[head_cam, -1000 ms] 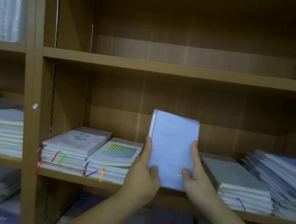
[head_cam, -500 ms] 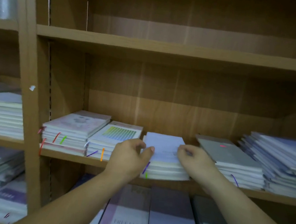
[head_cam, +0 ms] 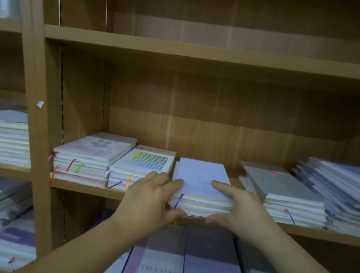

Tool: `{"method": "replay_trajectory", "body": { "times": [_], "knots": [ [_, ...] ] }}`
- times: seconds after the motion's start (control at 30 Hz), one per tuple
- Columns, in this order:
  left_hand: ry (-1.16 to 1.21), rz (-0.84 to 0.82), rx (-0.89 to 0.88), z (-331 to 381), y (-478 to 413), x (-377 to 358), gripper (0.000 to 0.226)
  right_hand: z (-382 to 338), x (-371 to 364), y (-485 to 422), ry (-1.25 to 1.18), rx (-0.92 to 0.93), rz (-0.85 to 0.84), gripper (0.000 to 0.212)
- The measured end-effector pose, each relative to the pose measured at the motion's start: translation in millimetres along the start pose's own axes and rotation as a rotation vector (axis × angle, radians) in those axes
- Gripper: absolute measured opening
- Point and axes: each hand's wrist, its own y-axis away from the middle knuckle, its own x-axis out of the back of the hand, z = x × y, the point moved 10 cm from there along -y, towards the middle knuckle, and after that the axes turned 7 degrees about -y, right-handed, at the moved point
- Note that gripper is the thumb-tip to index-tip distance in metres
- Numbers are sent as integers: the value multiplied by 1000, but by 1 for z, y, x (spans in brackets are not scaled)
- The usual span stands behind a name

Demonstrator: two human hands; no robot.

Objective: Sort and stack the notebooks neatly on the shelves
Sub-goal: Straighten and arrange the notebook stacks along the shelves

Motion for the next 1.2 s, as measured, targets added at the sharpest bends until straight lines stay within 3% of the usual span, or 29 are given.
{"method": "replay_trajectory", "body": {
  "times": [0.3, 0.43, 0.57, 0.67, 0.73, 0.8, 0.93, 1.03, 1.13, 1.2],
  "knots": [
    [-13, -5, 57, -31, -6, -2, 54, 1, -14, -30, -111, -11, -10, 92],
    [-36, -34, 42, -28, -10, -6, 49, 4, -17, -29, -76, 6, 18, 95],
    [38, -80, 28, -22, -18, -10, 63, 4, -15, -26, -95, -17, 9, 100],
    [56, -233, -51, -4, -30, -26, 75, 3, -11, -19, -220, -19, -6, 111],
    [32, -292, -115, 8, -33, -35, 61, 0, -6, -14, -380, 2, 3, 76],
    [66, -235, -138, 14, -34, -31, 42, 0, 0, -9, -458, 23, 39, 52],
    [69, -97, -156, 18, -26, -20, 26, 5, 12, 4, -507, 18, 116, 55],
    [115, -75, -124, 18, -15, -7, 31, 8, 18, 8, -479, 15, 181, 43],
    [143, -22, -113, 19, -6, 9, 38, 19, 15, 9, -590, -132, 231, 23],
    [122, -40, -50, 17, -1, 15, 44, 24, 3, 8, -769, -259, 168, 16]
  ]
}}
